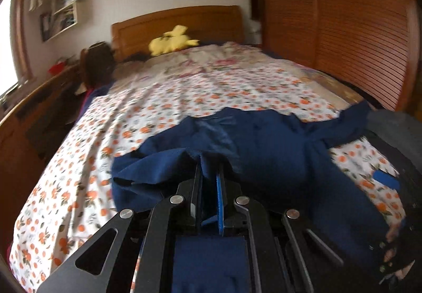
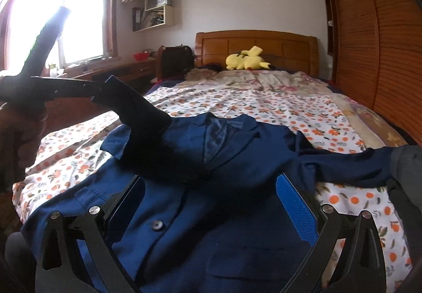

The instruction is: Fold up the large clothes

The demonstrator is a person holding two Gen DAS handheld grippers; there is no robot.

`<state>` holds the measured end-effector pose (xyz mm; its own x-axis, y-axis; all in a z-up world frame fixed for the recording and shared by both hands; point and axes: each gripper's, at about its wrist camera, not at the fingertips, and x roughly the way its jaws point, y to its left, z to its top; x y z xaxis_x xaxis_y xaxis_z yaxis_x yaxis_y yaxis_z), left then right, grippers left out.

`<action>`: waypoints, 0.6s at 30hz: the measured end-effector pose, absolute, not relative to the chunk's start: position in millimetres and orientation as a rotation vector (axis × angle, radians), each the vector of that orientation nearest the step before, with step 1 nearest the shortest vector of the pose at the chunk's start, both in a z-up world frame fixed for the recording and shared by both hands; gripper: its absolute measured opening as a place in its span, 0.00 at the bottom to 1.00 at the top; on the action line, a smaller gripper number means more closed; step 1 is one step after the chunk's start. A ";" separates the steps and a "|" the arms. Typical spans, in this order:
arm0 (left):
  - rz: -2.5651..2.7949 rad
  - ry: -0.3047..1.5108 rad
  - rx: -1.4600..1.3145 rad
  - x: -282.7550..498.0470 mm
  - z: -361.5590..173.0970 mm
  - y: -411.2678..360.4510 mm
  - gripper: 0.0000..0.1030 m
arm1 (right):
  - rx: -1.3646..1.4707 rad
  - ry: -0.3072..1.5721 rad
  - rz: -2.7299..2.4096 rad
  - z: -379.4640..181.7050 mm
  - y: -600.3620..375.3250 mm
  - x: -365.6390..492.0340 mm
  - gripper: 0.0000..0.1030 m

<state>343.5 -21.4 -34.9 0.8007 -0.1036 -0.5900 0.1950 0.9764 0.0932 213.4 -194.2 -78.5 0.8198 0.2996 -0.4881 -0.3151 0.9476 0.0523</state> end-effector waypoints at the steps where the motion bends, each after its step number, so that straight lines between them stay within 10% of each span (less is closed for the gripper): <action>1: -0.173 0.623 0.158 339.0 -36.2 -29.0 0.09 | -0.031 0.516 0.323 -78.6 -196.7 213.1 0.94; 6: -0.207 0.624 0.162 317.2 -50.5 -47.0 0.27 | -0.033 0.529 0.297 -78.7 -206.5 212.1 0.94; 10: -0.205 0.591 0.150 297.5 -62.6 -44.8 0.76 | -0.038 0.540 0.288 -80.4 -208.0 213.7 0.94; 18: -0.169 0.554 0.104 263.8 -86.3 -10.0 0.97 | -0.042 0.580 0.336 -87.3 -185.9 224.1 0.93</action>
<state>263.8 -10.0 -86.3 0.8372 -0.1315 -0.5309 0.1875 0.9808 0.0527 224.1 -185.9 -87.3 0.7836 0.2994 -0.5443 -0.3229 0.9449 0.0549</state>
